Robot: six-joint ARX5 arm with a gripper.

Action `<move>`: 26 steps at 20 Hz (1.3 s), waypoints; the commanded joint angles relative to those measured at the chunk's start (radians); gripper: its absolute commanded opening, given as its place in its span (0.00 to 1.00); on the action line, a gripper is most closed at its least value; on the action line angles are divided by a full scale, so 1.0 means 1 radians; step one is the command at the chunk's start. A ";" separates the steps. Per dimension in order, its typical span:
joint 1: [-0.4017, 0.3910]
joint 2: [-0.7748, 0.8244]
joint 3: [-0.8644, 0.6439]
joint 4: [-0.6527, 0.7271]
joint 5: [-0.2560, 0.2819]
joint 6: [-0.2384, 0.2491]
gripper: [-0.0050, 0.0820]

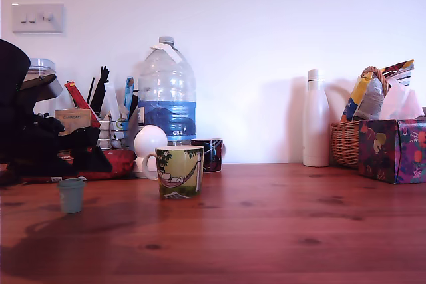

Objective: Pick up the coffee capsules from the table one by one and drop them inside the nearest coffee cup

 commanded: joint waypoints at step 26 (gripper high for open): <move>0.000 0.008 0.115 -0.098 0.019 0.011 0.03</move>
